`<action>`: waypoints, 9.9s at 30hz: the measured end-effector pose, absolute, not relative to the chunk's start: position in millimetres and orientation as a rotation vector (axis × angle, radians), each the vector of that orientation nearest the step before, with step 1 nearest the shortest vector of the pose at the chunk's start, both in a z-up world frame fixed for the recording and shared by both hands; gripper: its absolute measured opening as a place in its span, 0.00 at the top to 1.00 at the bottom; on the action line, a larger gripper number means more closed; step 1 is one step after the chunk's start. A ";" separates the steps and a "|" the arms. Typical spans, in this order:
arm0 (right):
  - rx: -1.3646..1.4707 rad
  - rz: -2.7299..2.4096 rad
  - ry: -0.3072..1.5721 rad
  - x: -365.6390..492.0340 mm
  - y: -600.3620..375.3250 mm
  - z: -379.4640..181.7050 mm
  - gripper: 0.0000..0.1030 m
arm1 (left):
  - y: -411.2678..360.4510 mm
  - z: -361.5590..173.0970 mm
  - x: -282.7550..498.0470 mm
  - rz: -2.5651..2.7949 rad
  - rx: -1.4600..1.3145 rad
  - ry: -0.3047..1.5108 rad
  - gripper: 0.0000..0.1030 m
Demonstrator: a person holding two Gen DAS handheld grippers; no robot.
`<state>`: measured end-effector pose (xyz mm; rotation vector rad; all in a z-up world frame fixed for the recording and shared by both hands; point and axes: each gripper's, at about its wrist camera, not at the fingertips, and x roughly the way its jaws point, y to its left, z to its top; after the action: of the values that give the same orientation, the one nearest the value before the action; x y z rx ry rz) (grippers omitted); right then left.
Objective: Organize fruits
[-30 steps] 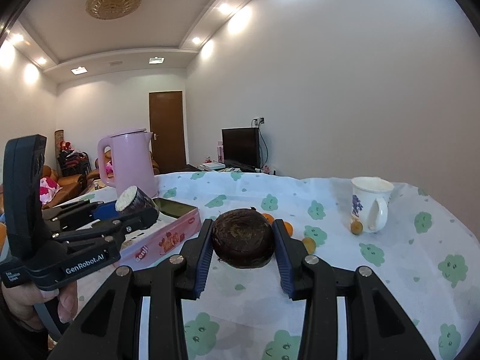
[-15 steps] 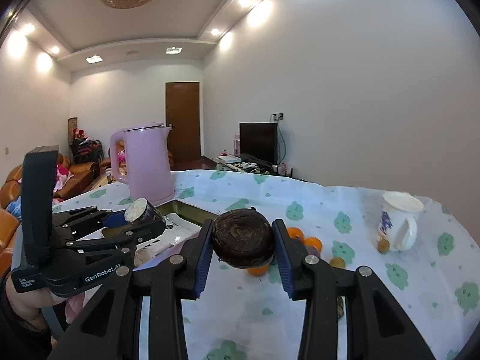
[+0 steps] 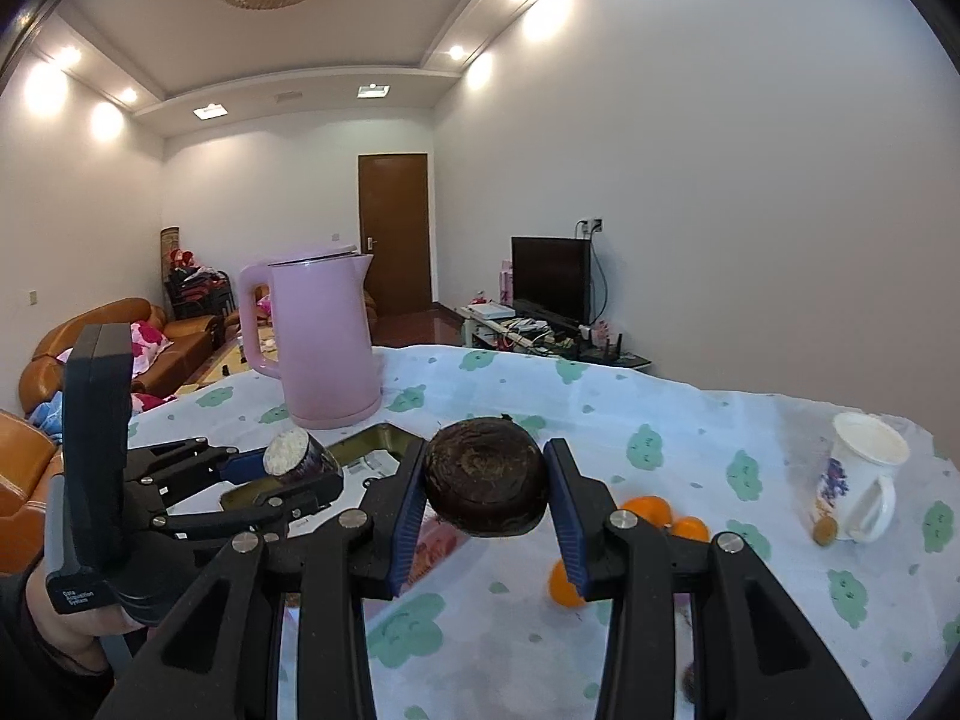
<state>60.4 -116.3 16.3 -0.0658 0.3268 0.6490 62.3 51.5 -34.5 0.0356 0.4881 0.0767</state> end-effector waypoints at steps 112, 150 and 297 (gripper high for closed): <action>-0.141 0.339 0.836 133.5 -214.1 -79.6 0.43 | -63.4 -86.7 168.7 -0.204 0.013 0.831 0.41; -0.036 0.371 0.612 134.8 -189.0 -53.7 0.56 | -50.2 -76.2 141.1 -0.231 -0.006 0.690 0.65; -0.143 0.662 0.344 81.7 -52.3 -12.5 0.56 | 92.9 -42.8 62.2 0.088 -0.097 0.489 0.65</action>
<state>81.7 -52.3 -12.5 -0.1430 0.3437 0.6619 62.2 92.9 -42.8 -0.0972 0.4889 0.0883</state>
